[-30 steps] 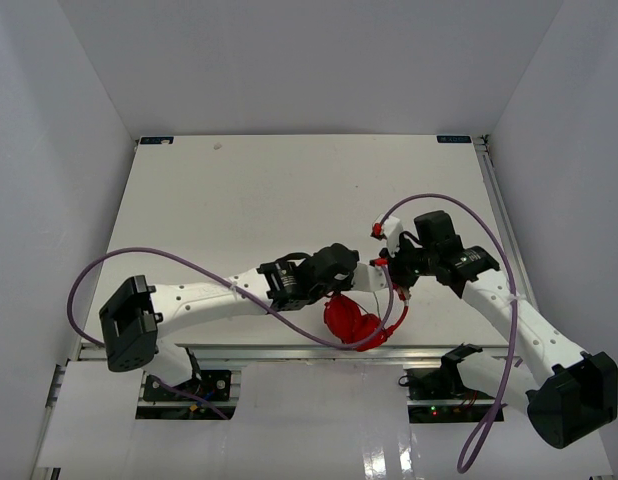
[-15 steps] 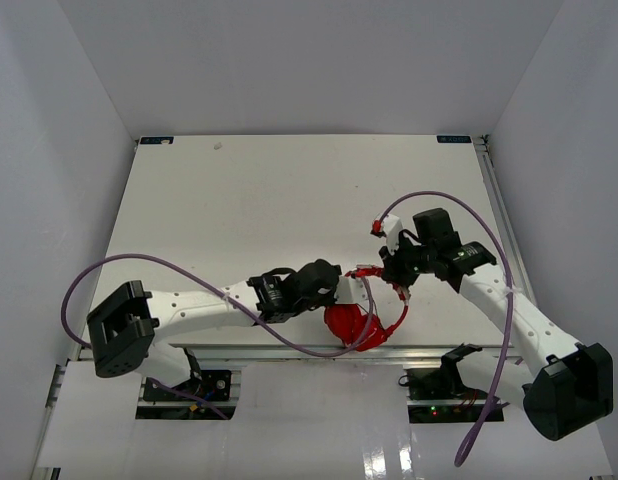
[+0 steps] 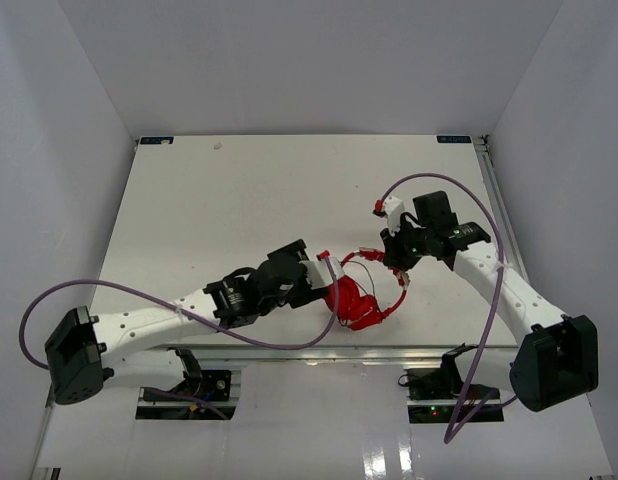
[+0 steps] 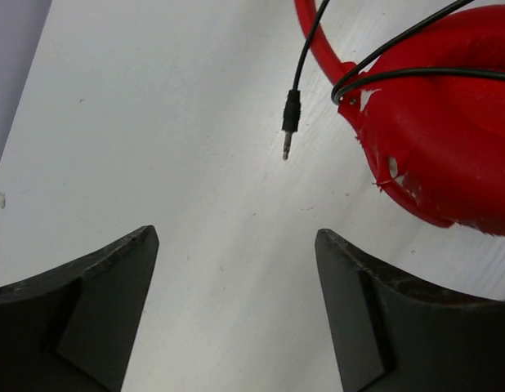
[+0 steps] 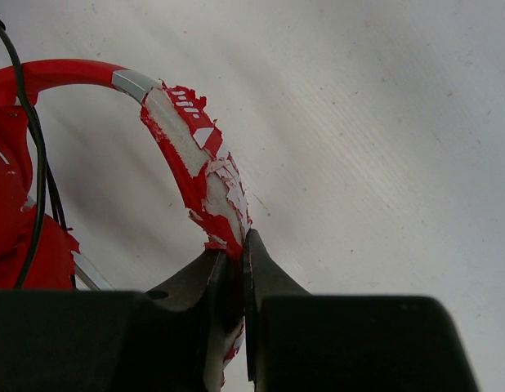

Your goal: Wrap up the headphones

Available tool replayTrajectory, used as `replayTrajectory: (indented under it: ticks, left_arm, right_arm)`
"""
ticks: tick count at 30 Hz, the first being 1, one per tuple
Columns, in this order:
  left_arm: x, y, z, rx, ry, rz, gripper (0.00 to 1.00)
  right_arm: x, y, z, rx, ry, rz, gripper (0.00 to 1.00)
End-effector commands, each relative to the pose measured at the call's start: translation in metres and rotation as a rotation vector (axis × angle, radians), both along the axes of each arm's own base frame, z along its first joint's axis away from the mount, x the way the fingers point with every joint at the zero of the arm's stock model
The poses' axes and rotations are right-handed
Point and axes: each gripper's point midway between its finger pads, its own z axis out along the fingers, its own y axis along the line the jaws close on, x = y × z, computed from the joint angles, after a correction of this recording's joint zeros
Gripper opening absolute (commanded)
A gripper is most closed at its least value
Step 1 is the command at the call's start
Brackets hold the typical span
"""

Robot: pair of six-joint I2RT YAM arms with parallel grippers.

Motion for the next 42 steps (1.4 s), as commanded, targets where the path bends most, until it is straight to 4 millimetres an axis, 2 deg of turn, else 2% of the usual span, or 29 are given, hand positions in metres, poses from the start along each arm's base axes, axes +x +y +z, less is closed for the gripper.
replayTrajectory:
  ticks: [1,2,4,6,7,8,11,14,16,19,25,30,32,37,38,39,42]
  left_arm:
    - [0.003,0.020,0.033,-0.119,-0.023,0.099,0.92]
    - [0.002,0.021,0.036,-0.132,-0.021,0.106,0.95]
    - [-0.005,0.030,0.051,-0.213,0.003,0.138,0.98]
    - [-0.012,0.036,0.051,-0.262,0.046,0.172,0.98]
    - [-0.014,0.038,0.056,-0.303,0.058,0.185,0.98]
    - [-0.020,0.044,0.060,-0.353,0.084,0.205,0.98]
    - [-0.034,0.051,0.060,-0.465,0.172,0.240,0.98]
    - [-0.046,0.060,0.067,-0.596,0.230,0.266,0.98]
    - [-0.052,0.065,0.068,-0.653,0.256,0.274,0.98]
    - [-0.060,0.070,0.062,-0.706,0.295,0.273,0.98]
    - [-0.067,0.077,0.057,-0.762,0.319,0.286,0.98]
    - [-0.068,0.074,0.054,-0.764,0.343,0.290,0.98]
    - [-0.069,0.073,0.056,-0.771,0.352,0.286,0.98]
    - [-0.072,0.068,0.062,-0.798,0.379,0.271,0.98]
    - [-0.073,0.067,0.063,-0.812,0.387,0.272,0.98]
    - [-0.074,0.067,0.065,-0.820,0.394,0.270,0.98]
    - [-0.077,0.062,0.073,-0.865,0.422,0.256,0.98]
  right_arm:
    - [0.036,0.008,0.029,0.051,-0.076,-0.071,0.08]
    - [0.041,0.009,0.032,0.055,-0.090,-0.078,0.08]
    - [0.059,0.007,0.025,0.033,-0.086,-0.138,0.08]
    - [0.074,0.006,0.020,0.012,-0.094,-0.180,0.08]
    - [0.076,0.006,0.020,0.016,-0.089,-0.191,0.08]
    - [0.089,0.006,0.017,0.006,-0.102,-0.221,0.08]
    - [0.114,0.007,0.010,0.001,-0.118,-0.283,0.08]
    - [0.137,0.008,0.003,0.009,-0.127,-0.343,0.08]
    - [0.151,0.010,-0.007,0.011,-0.111,-0.372,0.08]
    - [0.170,0.011,-0.009,0.043,-0.105,-0.406,0.08]
    - [0.195,0.006,-0.025,0.066,-0.073,-0.454,0.10]
    - [0.198,0.000,-0.038,0.072,-0.039,-0.450,0.29]
    - [0.195,-0.005,-0.037,0.077,-0.036,-0.451,0.45]
    - [0.184,-0.026,-0.021,0.089,-0.062,-0.480,0.70]
    - [0.181,-0.027,-0.009,0.099,-0.091,-0.471,0.74]
    - [0.177,-0.029,-0.012,0.091,-0.088,-0.465,0.76]
    - [0.152,-0.035,0.010,0.080,-0.133,-0.425,0.86]
